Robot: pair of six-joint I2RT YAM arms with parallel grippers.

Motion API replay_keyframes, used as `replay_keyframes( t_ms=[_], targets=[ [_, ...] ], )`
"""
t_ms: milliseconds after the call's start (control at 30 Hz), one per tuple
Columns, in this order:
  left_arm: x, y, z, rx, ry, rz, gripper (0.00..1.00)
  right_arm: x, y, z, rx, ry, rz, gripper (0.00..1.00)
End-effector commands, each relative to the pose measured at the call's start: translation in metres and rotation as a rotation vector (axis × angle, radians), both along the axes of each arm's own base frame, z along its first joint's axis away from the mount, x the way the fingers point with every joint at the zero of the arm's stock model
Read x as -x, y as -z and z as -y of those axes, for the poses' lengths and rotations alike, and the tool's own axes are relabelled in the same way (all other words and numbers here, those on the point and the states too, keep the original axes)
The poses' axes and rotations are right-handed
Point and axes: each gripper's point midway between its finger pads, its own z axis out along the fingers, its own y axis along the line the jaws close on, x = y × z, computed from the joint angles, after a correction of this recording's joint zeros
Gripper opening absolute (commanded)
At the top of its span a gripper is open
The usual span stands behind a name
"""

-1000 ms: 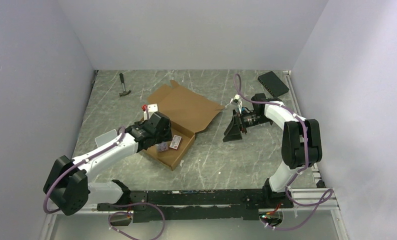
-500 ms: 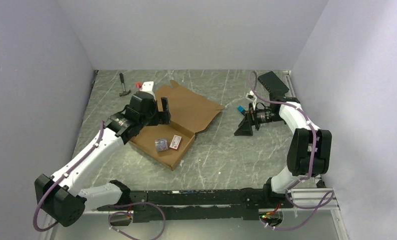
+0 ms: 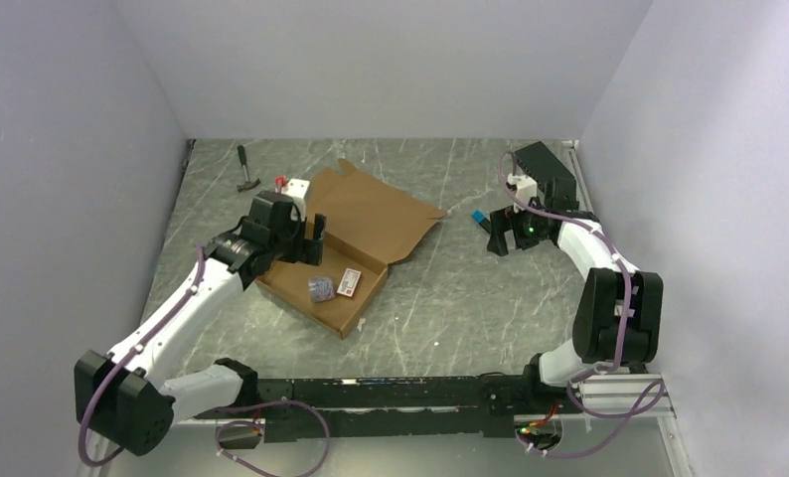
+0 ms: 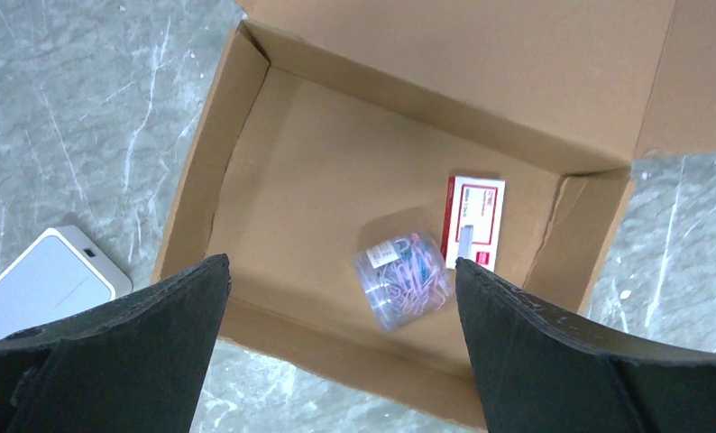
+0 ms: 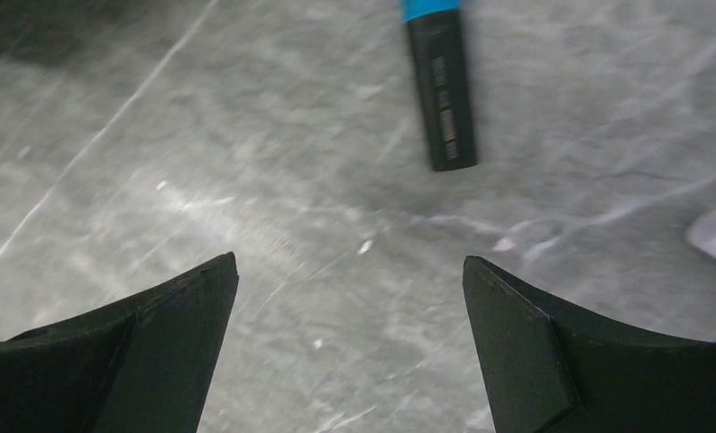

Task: Fold the paper box

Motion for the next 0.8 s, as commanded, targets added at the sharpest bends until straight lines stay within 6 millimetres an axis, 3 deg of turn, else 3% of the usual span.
replay_keyframes(
  t_ms=[0, 233, 600, 767],
  targets=[
    [0.011, -0.02, -0.003, 0.013, 0.087, 0.125, 1.0, -0.052, -0.008, 0.025, 0.158, 0.226, 0.125, 1.0],
    [0.027, -0.041, -0.006, 0.051, 0.142, 0.261, 0.99, -0.068, 0.019, 0.007, 0.228, 0.193, 0.037, 0.98],
    [0.025, -0.034, -0.006, 0.036, 0.14, 0.235, 1.0, -0.089, 0.044, 0.006, 0.245, 0.171, -0.046, 0.88],
    [0.024, -0.032, -0.007, 0.03, 0.137, 0.229, 0.99, -0.096, 0.054, -0.002, 0.213, 0.139, -0.08, 0.79]
  ],
)
